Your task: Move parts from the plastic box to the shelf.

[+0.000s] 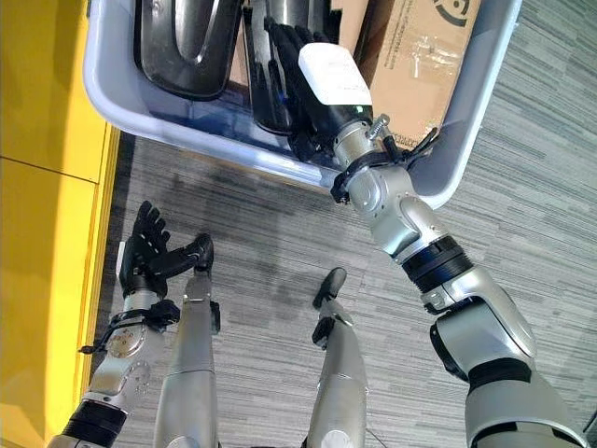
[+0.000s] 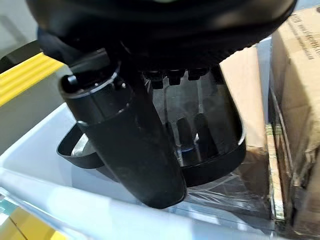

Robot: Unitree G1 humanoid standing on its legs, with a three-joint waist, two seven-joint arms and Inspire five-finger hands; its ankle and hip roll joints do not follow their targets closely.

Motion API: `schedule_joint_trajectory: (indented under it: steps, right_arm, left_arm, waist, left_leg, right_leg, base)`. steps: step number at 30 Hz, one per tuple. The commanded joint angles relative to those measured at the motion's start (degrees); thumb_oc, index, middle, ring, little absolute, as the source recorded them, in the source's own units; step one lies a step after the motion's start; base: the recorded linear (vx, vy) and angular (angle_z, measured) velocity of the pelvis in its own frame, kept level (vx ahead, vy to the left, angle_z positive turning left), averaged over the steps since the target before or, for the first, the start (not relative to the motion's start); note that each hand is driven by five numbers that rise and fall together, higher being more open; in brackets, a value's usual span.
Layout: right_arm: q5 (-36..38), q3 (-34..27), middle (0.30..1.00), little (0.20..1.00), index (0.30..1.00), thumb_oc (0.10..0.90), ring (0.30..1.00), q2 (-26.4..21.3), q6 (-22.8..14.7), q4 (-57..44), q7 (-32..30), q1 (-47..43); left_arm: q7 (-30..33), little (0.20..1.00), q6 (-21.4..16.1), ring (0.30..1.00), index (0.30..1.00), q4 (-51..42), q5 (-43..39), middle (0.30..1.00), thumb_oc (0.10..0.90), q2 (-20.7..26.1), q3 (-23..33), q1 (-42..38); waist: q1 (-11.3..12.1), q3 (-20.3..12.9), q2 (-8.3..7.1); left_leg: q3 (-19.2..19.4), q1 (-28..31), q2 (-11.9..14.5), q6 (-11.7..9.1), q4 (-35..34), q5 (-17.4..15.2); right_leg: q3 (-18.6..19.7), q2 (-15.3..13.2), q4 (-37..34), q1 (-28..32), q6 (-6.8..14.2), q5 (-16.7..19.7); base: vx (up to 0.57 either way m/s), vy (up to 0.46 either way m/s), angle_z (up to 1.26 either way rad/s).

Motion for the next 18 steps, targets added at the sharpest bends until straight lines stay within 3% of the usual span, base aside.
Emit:
schedule_joint_trajectory:
  steps: [1, 4, 6, 7, 9, 10, 13, 14, 18]
  right_arm:
    - [-1.67, -0.78, 1.000, 1.000, 1.000, 0.900, 1.000, -2.38, -1.73, -2.97, -2.52, -3.63]
    - [-1.53, -0.83, 1.000, 1.000, 1.000, 0.900, 1.000, -2.10, -1.64, -2.44, -2.75, -3.19]
    - [-2.09, -1.15, 1.000, 1.000, 1.000, 0.900, 1.000, -2.10, -1.31, -1.89, -2.89, -2.97]
    - [-2.05, -0.98, 1.000, 1.000, 1.000, 0.900, 1.000, -1.96, -1.33, -1.83, -2.85, -2.60]
    - [-2.39, -1.12, 1.000, 1.000, 1.000, 0.900, 1.000, -2.04, -1.08, -1.43, -2.90, -2.89]
    - [-2.70, -1.06, 1.000, 1.000, 1.000, 0.900, 1.000, -1.42, -0.79, -0.12, -2.96, -2.24]
    - [-3.12, -1.08, 1.000, 1.000, 1.000, 0.900, 1.000, -1.10, -0.33, 2.30, -3.61, -3.12]
    - [-2.56, -0.63, 1.000, 1.000, 1.000, 0.900, 1.000, -0.11, -0.01, 4.69, -4.13, -3.19]
    - [-0.77, 0.07, 1.000, 1.000, 1.000, 0.900, 1.000, 2.43, 0.53, 10.18, -5.20, -4.99]
  left_arm:
    - [1.09, 1.000, -4.34, 1.000, 1.000, -7.37, 2.50, 1.000, 0.900, 0.92, 1.43, 2.54]
    - [1.30, 1.000, -4.30, 1.000, 1.000, -7.28, 2.44, 1.000, 0.900, 0.71, 1.21, 2.87]
    - [1.53, 1.000, -4.24, 1.000, 1.000, -7.31, 2.35, 1.000, 0.900, 0.59, 1.35, 2.45]
    - [1.54, 1.000, -4.21, 1.000, 1.000, -7.18, 2.33, 1.000, 0.900, 0.51, 1.24, 2.84]
    - [1.51, 1.000, -4.21, 1.000, 1.000, -7.24, 2.32, 1.000, 0.900, 0.50, 1.21, 2.33]
    - [1.73, 1.000, -4.26, 1.000, 1.000, -7.10, 2.16, 1.000, 0.900, 0.22, 0.95, 2.45]
    - [1.83, 1.000, -4.39, 1.000, 1.000, -7.01, 2.15, 1.000, 0.900, 0.22, 0.86, 1.73]
    - [1.94, 1.000, -4.47, 1.000, 1.000, -6.76, 2.03, 1.000, 0.900, 0.05, 0.33, 2.18]
    - [2.25, 1.000, -4.67, 1.000, 1.000, -6.43, 1.71, 1.000, 0.900, 0.18, -0.29, 2.03]
  waist:
    - [1.37, -0.61, 0.48]
    - [1.43, -0.61, 0.65]
    - [1.54, -0.61, 0.87]
    - [1.50, -0.61, 0.81]
    - [1.52, -0.61, 0.87]
    - [1.47, -0.61, 0.90]
    - [1.59, -0.61, 1.23]
    - [1.65, -0.61, 1.28]
    - [2.01, -0.61, 1.69]
  left_leg:
    - [4.91, 0.87, -0.05, 2.65, 2.47, -5.78]
    - [4.38, 0.69, -0.28, 2.44, 4.03, -7.38]
    - [4.55, -1.04, -0.39, 2.95, 4.82, -6.75]
    - [4.20, 0.11, -0.41, 2.47, 5.17, -8.13]
    - [4.42, -1.23, -0.50, 3.00, 5.08, -6.82]
    - [3.86, -0.57, -0.67, 2.55, 5.96, -8.39]
    - [4.11, -2.16, -0.78, 3.02, 6.08, -7.07]
    - [3.82, -0.90, -0.85, 2.50, 6.33, -8.53]
    - [3.62, -1.22, -1.02, 2.50, 6.29, -8.39]
  right_leg:
    - [1.98, 0.90, 4.73, 5.07, 1.16, -4.64]
    - [2.65, 0.82, 6.60, 4.66, 1.35, -5.99]
    - [2.37, 0.59, 7.56, 3.08, 0.78, -5.85]
    - [2.94, 0.68, 8.02, 4.06, 1.27, -6.87]
    - [2.45, 0.59, 8.12, 2.76, 0.70, -6.05]
    - [3.15, 0.69, 9.35, 3.26, 1.07, -7.62]
    - [2.60, 0.48, 9.84, 1.68, 0.50, -7.02]
    - [3.19, 0.59, 10.55, 2.68, 0.98, -8.31]
    - [3.22, 0.58, 11.24, 2.17, 0.83, -8.64]
  base:
    - [-0.01, 0.024, 0.08]
    - [0.01, 0.010, 0.02]
    - [0.00, 0.010, 0.02]
    - [0.00, 0.000, 0.00]
    - [0.00, 0.000, 0.00]
    - [0.05, -0.014, 0.02]
    - [-0.02, 0.007, 0.01]
    - [0.06, -0.022, 0.04]
    - [0.01, -0.006, 0.01]
